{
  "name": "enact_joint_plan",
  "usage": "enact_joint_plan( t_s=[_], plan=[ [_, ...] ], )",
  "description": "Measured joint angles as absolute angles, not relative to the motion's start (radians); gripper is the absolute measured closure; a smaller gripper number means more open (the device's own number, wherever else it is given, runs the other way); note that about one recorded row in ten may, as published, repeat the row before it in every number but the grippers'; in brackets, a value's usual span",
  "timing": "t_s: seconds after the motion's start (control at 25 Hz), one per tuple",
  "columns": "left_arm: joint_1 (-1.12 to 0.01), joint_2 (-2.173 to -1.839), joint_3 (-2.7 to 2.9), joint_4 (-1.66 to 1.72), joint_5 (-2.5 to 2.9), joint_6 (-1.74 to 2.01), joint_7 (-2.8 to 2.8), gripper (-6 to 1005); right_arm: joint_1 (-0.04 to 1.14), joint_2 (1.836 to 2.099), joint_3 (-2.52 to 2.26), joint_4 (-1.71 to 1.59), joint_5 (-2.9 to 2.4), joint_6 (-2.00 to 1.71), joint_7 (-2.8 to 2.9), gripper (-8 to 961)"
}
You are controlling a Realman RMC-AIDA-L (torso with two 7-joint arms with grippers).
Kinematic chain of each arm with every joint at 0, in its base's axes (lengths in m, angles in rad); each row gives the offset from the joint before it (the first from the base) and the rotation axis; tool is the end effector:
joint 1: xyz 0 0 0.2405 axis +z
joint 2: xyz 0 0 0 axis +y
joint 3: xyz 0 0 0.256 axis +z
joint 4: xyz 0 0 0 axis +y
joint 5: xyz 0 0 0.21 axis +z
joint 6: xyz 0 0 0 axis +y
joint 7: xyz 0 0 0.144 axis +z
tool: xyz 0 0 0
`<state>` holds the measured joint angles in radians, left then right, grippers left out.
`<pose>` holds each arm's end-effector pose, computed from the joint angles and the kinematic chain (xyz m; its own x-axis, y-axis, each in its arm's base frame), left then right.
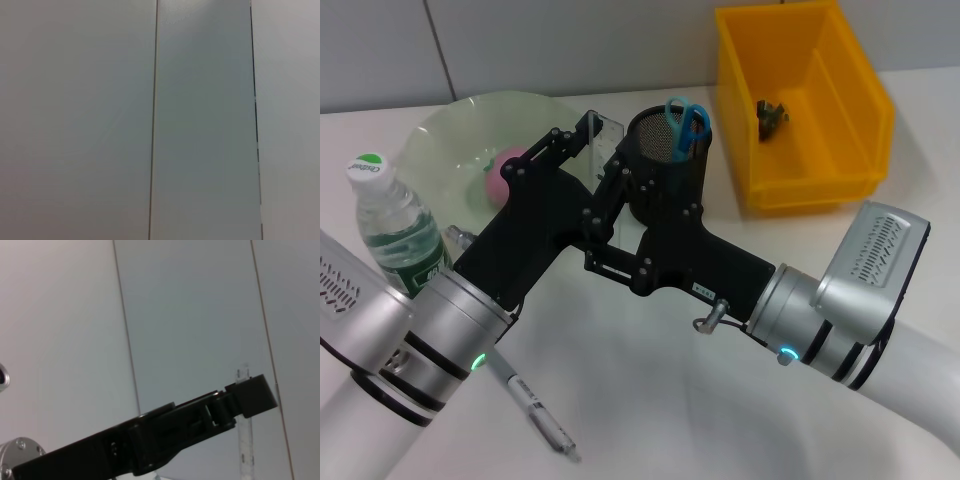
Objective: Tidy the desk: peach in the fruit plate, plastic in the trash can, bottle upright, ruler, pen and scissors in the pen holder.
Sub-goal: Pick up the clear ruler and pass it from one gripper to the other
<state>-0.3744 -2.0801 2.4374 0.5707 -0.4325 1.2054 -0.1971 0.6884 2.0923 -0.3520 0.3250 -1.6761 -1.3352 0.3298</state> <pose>-0.1919 0.2913 -0.0899 0.5525 -0.1572 0.8185 0.5215 -0.7009 -0.4866 0.2083 0.2997 -0.1160 0.6228 -0.0536 -0.7805 -0.4985 -0.7961 -0.3431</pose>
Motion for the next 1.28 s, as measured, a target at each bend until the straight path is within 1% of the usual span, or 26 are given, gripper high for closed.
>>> enact_joint_plan(
  t_s=[0.32, 0.56, 0.76, 1.08, 1.28],
  plan=[
    [-0.374, -2.08, 2.434, 0.571, -0.433, 1.208, -0.196, 588, 0.685, 2.092, -0.328, 0.325, -1.694, -1.324, 0.33, 187],
    [-0.375, -2.08, 2.433, 0.571, -0.433, 1.21, -0.196, 587, 0.684, 2.092, -0.327, 0.324, -1.691, -1.322, 0.33, 402],
    [-0.376, -2.08, 2.433, 0.571, -0.433, 1.21, -0.196, 587, 0.685, 2.092, -0.325, 0.324, -1.691, -1.318, 0.33, 650],
    [-0.379, -2.08, 2.436, 0.571, -0.433, 1.21, -0.196, 585, 0.686, 2.092, -0.312, 0.324, -1.695, -1.312, 0.33, 669],
    [-0.38, -2.08, 2.437, 0.571, -0.433, 1.21, -0.196, 585, 0.686, 2.092, -0.311, 0.325, -1.697, -1.311, 0.33, 753]
  ],
)
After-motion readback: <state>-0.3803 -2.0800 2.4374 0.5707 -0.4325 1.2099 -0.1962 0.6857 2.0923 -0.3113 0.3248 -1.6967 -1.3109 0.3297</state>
